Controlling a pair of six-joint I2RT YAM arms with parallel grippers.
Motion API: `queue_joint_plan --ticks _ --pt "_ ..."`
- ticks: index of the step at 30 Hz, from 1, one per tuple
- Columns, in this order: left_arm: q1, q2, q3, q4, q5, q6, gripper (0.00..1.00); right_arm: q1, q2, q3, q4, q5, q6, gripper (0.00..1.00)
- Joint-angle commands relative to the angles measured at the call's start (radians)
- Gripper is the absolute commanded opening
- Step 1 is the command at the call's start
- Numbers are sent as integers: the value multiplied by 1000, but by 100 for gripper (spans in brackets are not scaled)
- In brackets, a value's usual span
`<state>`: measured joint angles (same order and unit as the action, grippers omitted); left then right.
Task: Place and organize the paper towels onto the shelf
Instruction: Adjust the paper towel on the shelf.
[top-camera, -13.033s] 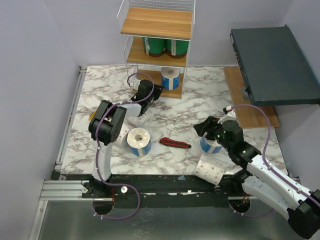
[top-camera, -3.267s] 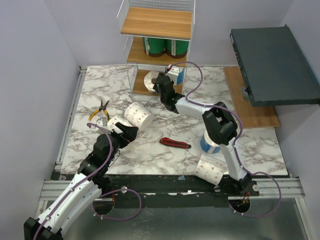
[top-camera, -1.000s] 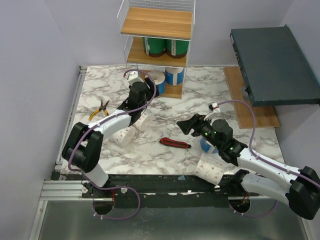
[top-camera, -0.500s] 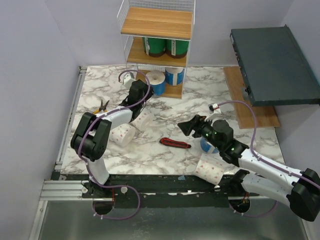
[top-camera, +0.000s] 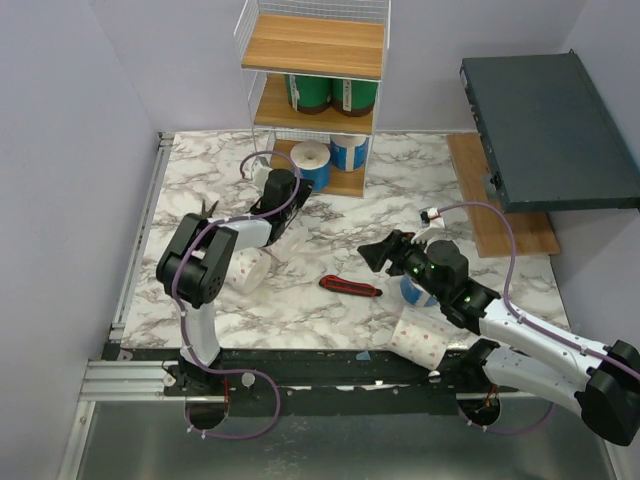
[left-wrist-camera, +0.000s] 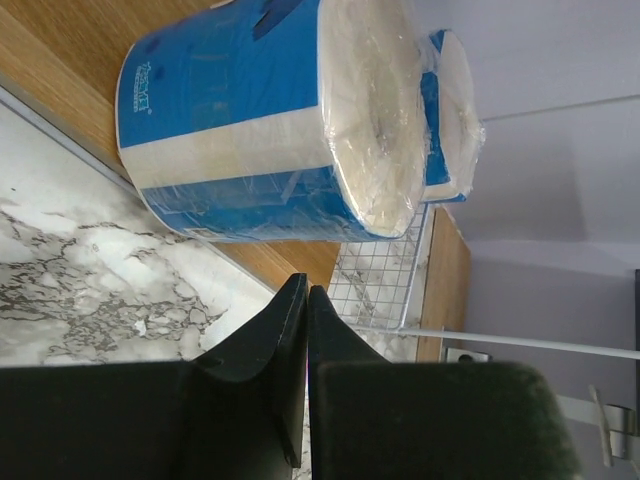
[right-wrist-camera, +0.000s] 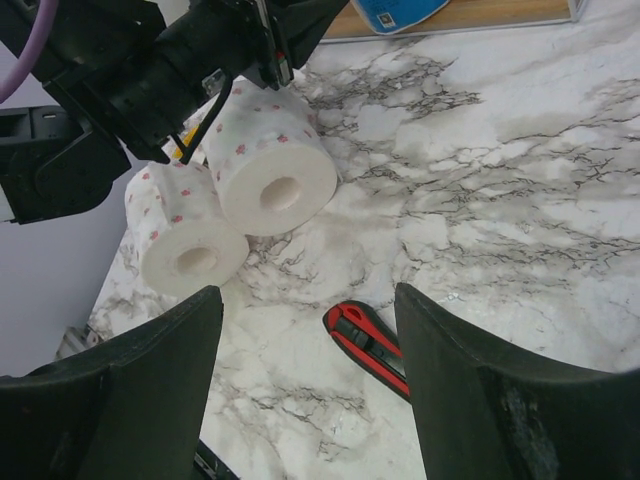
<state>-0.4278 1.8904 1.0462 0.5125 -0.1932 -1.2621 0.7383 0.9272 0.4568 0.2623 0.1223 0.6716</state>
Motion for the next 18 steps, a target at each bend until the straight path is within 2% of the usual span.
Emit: queue_joint_plan --ticks 1,8,18 --pt "-7 61 27 61 28 -77 5 3 -9 7 -34 23 -17 72" --pt "-8 107 66 32 2 -102 4 4 -18 6 -64 51 -21 72" --pt "-4 186 212 -73 -1 -87 3 4 -22 5 -79 76 -28 72"
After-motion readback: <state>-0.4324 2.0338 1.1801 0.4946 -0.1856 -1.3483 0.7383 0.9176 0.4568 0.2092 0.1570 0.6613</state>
